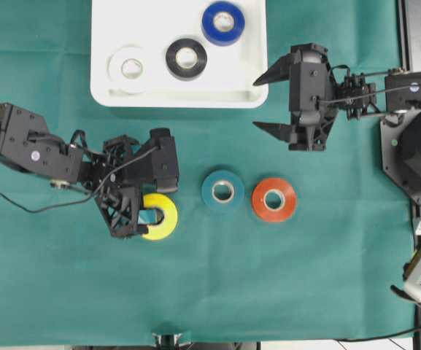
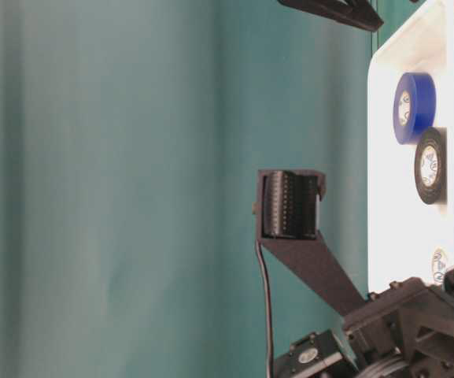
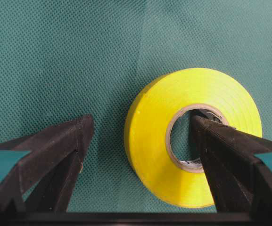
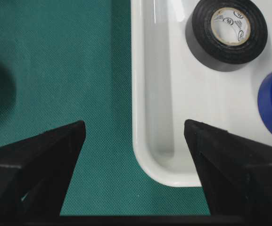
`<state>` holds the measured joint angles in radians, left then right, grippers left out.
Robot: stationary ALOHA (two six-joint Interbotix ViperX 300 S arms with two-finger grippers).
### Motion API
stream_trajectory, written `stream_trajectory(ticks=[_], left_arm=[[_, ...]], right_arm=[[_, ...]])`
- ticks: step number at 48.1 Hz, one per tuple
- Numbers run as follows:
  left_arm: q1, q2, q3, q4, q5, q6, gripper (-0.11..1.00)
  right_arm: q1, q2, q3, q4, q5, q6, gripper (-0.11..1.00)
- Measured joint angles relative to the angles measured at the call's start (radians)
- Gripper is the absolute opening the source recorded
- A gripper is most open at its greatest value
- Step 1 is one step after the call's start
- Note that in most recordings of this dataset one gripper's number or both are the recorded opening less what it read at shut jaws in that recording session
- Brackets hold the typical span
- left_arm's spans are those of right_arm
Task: Put the tape alternately from left to right into the white case.
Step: 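Lower the left gripper into the yellow roll's hole and grip it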
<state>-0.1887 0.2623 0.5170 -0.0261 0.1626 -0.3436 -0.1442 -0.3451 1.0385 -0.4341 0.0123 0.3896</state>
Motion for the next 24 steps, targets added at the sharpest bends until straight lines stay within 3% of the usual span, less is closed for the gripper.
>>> stream_trajectory(ticks=[4,7,17,24], left_arm=[[0.000,-0.002,0.000,0.000,0.000,0.002,0.93],[0.000,0.000,0.000,0.002,0.000,0.002,0.84],[0.000,0.002,0.000,0.002,-0.002,0.008,0.28],[0.000,0.002,0.000,0.002,-0.002,0.011,0.27]], right_arm=[[0.000,0.000,0.000,0.000,0.000,0.002,0.82],[0.000,0.000,0.000,-0.002,0.000,0.002,0.82],[0.000,0.000,0.000,0.000,0.000,0.002,0.82],[0.000,-0.002,0.000,0.000,-0.002,0.002,0.82]])
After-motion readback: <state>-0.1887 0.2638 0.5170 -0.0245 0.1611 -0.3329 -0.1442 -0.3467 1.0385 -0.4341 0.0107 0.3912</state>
